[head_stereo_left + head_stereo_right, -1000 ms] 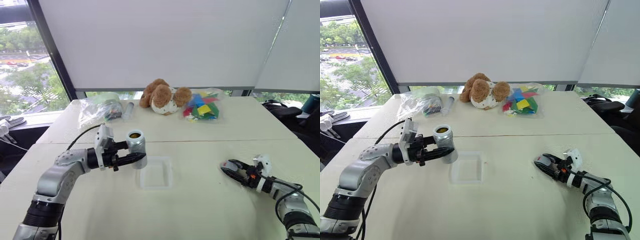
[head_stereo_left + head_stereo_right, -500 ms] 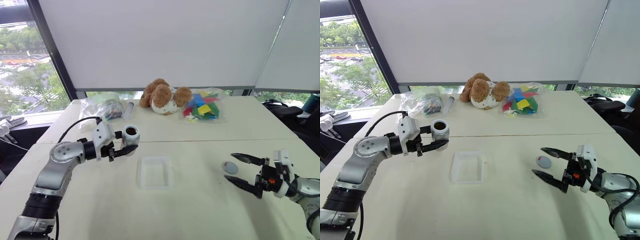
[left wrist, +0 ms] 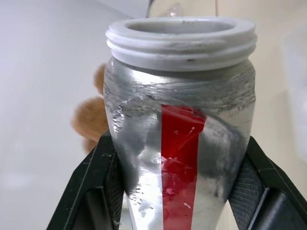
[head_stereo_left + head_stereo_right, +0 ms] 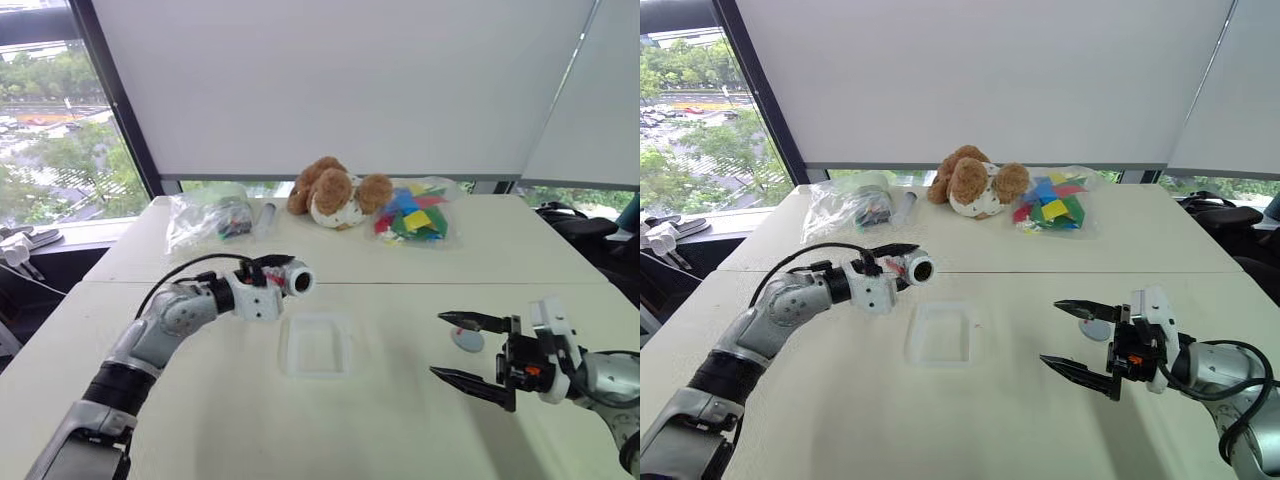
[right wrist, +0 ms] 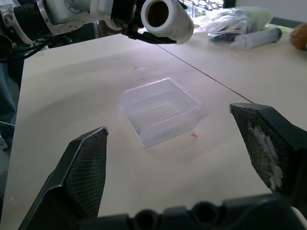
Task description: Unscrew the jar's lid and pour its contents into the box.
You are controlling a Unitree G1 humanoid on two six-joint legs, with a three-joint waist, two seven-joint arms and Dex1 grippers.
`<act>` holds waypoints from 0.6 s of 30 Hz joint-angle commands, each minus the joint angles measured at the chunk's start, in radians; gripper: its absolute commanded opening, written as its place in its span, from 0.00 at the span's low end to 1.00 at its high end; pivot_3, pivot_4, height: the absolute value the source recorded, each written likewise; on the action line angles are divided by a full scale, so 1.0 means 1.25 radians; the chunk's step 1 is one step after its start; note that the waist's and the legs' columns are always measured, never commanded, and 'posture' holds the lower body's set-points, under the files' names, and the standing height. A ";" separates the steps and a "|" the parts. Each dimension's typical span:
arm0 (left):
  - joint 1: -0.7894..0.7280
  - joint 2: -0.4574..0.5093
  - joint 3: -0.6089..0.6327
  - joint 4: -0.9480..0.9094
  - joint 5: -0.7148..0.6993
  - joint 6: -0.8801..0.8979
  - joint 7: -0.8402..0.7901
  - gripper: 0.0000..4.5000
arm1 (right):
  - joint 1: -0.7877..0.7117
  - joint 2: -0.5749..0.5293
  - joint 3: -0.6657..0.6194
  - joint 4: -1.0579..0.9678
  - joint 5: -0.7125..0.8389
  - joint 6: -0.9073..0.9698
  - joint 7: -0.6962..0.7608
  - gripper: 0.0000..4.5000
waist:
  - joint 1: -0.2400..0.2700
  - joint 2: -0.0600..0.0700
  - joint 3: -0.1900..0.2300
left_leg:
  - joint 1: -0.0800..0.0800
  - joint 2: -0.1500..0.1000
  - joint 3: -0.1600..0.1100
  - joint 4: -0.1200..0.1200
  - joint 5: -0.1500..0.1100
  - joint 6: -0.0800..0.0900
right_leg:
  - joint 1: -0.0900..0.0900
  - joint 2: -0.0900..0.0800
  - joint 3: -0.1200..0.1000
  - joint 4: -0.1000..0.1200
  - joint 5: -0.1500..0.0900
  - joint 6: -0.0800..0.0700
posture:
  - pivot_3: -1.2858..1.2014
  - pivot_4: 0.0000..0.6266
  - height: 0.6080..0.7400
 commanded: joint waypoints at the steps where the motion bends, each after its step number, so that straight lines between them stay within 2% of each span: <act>1: -0.050 0.040 -0.048 0.009 0.256 -0.096 0.272 0.48 | -0.018 0.002 0.004 -0.024 0.006 0.004 -0.003 0.99 | 0.000 0.000 0.000 | 0.000 0.000 0.000 0.000 0.000 0.000 | 0.000 0.000 0.000 0.000 0.000 0.000 | 0.52 0.24 1.00; 4: -0.086 0.075 -0.136 0.015 0.475 -0.089 0.509 0.48 | -0.033 0.005 0.017 -0.021 0.006 0.008 -0.006 0.99 | 0.000 0.000 0.000 | 0.000 -0.001 0.001 0.000 0.000 0.000 | 0.000 0.000 0.000 0.000 0.000 0.001 | 0.52 0.24 1.00; 9: -0.148 0.102 -0.290 0.045 0.775 0.090 0.828 0.48 | -0.062 0.009 0.034 -0.013 0.003 0.016 -0.012 0.99 | 0.000 -0.001 0.001 | 0.000 -0.001 0.001 0.000 0.000 0.000 | 0.000 0.000 -0.001 0.001 0.000 0.003 | 0.52 0.24 1.00; 13: -0.185 0.085 -0.355 0.091 0.901 0.255 0.956 0.48 | -0.071 0.018 0.048 -0.020 0.004 0.024 -0.025 0.99 | 0.000 -0.004 0.002 | 0.000 -0.002 0.001 0.000 0.000 0.000 | 0.000 0.000 -0.001 0.001 0.000 0.004 | 0.52 0.24 1.00; 18: -0.227 0.070 -0.419 0.164 0.958 0.347 1.045 0.48 | -0.081 0.031 0.059 -0.032 0.006 0.035 -0.046 0.99 | -0.001 -0.005 0.003 | 0.000 -0.002 0.001 0.000 0.000 0.000 | 0.000 0.000 -0.002 0.002 0.000 0.004 | 0.52 0.24 1.00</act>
